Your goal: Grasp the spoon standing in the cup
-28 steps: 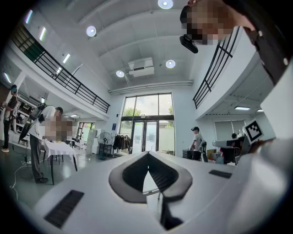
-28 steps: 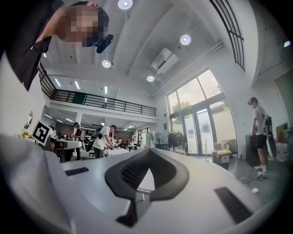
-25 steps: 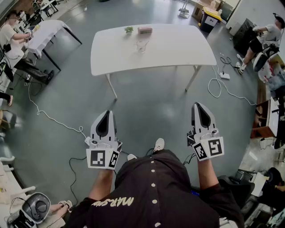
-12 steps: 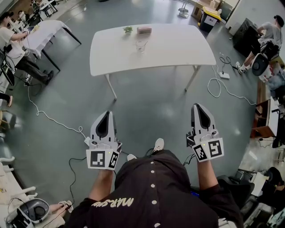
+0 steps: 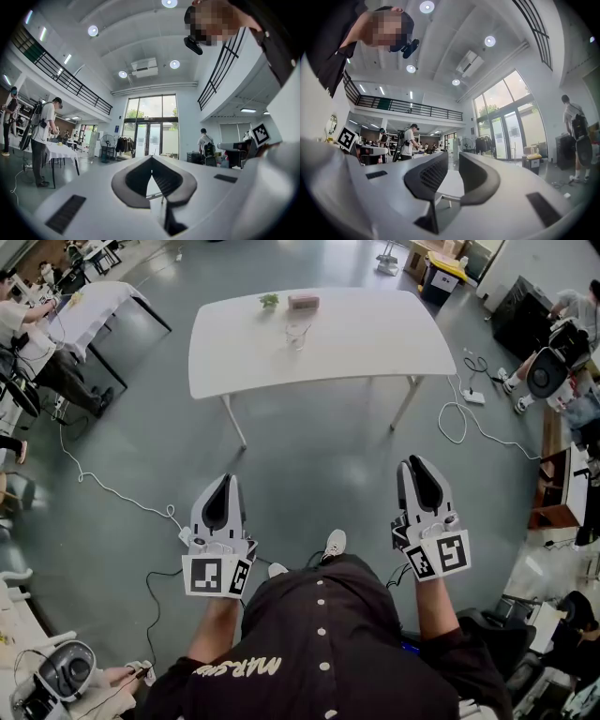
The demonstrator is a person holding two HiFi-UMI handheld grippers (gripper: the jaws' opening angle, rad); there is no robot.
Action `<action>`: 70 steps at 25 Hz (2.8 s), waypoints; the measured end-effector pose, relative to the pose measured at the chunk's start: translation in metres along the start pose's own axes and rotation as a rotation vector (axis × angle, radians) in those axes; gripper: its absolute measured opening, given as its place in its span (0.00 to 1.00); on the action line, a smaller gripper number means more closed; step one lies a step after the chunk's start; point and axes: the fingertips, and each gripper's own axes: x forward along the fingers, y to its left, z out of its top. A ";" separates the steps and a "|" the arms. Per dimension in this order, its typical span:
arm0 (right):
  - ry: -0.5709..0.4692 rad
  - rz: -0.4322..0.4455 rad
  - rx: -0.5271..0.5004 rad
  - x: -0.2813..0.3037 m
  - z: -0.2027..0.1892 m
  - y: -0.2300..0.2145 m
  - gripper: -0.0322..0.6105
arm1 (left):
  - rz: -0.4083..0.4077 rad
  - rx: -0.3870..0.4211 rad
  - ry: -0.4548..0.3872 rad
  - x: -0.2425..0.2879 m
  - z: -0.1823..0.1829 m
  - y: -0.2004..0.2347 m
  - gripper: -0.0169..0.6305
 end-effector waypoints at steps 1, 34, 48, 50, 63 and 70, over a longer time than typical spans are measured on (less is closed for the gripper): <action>0.001 0.005 0.000 0.000 0.000 0.000 0.15 | 0.001 0.000 0.000 0.000 0.000 -0.001 0.04; 0.047 0.145 -0.013 0.037 -0.013 -0.087 0.37 | 0.105 -0.018 0.025 0.060 -0.016 -0.077 0.04; 0.063 0.152 0.003 0.079 -0.028 -0.087 0.37 | 0.107 -0.013 0.027 0.095 -0.021 -0.042 0.04; 0.056 0.148 -0.006 0.091 -0.026 -0.087 0.37 | 0.101 -0.012 0.023 0.106 -0.020 -0.034 0.04; 0.063 0.140 -0.022 0.166 -0.029 -0.081 0.38 | 0.090 -0.017 0.011 0.160 -0.013 0.023 0.04; 0.060 0.133 -0.032 0.208 -0.032 -0.080 0.38 | 0.084 -0.022 0.001 0.190 -0.012 0.054 0.04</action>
